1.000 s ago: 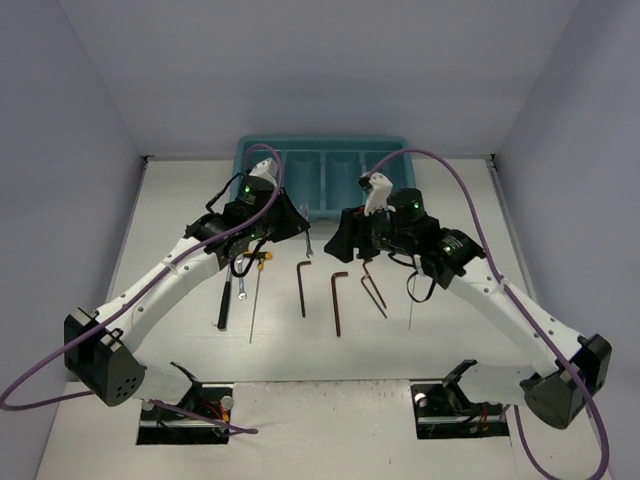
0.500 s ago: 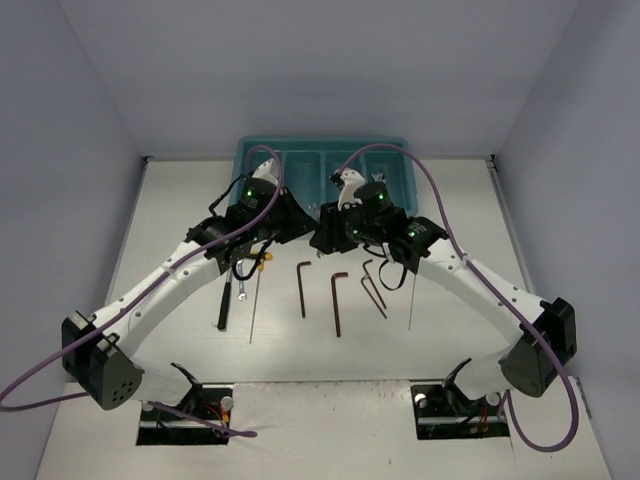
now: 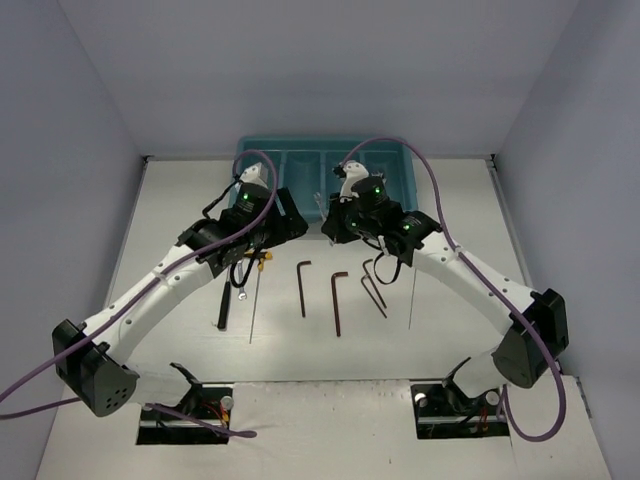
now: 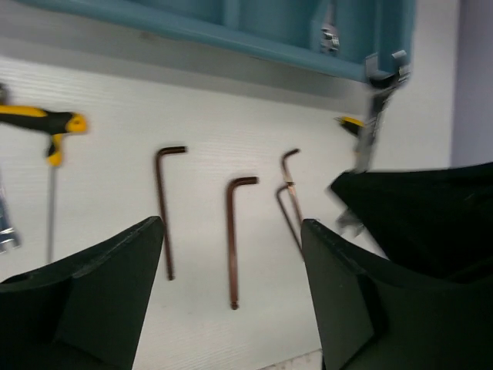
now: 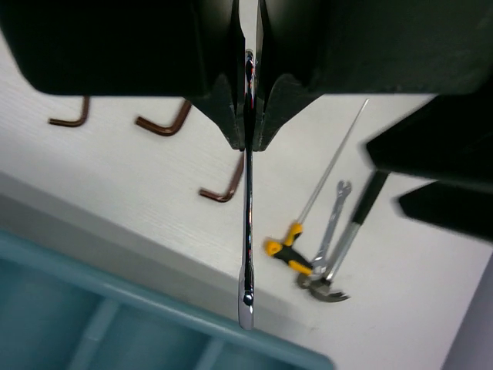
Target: Sort the tools into containers
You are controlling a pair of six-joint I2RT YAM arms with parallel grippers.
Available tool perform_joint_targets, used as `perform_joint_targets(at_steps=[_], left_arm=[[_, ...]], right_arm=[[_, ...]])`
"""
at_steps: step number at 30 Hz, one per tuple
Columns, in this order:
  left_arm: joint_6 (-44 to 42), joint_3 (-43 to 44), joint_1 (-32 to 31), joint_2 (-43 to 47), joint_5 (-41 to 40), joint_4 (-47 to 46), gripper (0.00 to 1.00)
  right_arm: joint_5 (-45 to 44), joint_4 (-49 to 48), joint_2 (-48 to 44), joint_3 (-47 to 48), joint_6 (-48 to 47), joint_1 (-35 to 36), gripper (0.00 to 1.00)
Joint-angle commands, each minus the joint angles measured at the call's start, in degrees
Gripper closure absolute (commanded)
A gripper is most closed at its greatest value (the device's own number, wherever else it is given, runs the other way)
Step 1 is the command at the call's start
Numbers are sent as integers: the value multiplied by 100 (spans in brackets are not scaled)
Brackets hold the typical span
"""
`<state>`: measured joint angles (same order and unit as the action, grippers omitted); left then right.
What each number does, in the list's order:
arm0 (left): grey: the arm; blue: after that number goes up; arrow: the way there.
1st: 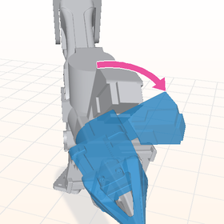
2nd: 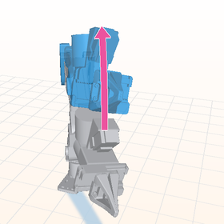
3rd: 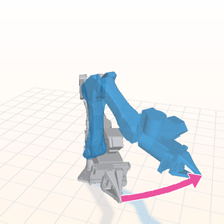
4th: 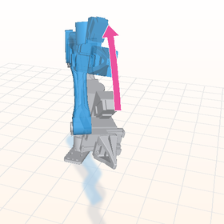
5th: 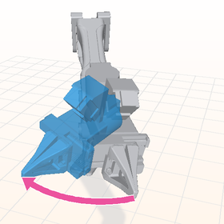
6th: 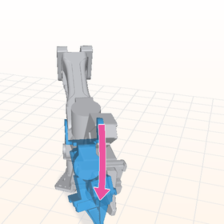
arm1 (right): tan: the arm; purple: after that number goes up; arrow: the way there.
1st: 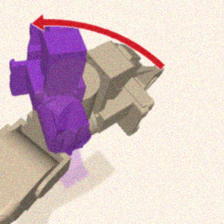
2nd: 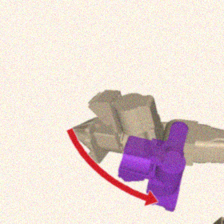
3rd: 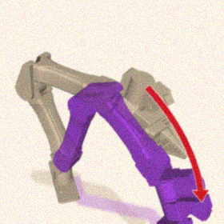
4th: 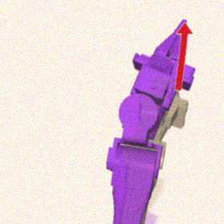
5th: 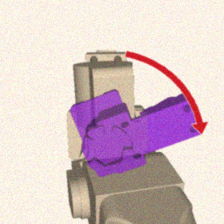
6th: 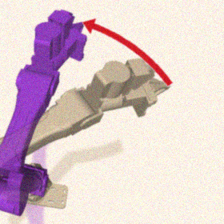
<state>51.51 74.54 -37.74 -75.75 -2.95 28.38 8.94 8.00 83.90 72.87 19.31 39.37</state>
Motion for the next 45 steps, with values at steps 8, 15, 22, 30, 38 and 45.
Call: perform_joint_targets(at_steps=[8, 15, 22, 30, 38, 45], left_arm=[[-1409, -615, 686, 781, -1209, 1065, 29], [-1704, -1144, 1127, 419, -816, 1073, 29], [-1958, -1078, 1595, -176, -462, 1005, 29], [-2154, -685, 1826, -1125, -142, 778, 41], [-2224, -596, 1946, -1899, -7, 556, 58], [-2325, -481, 2036, -2477, 54, 454, 64]], right_arm=[[-1240, -123, 1636, 1544, -638, -1973, 100], [-1282, 14, 3436, 3012, -677, -2543, 97], [-997, 220, 4325, 4051, -849, -2610, 72], [-1106, 234, 3728, 3733, -962, -2615, 61], [-1096, 219, 1994, 2348, -1026, -2426, 59], [-1041, 223, 740, 1315, -1041, -2060, 59]])
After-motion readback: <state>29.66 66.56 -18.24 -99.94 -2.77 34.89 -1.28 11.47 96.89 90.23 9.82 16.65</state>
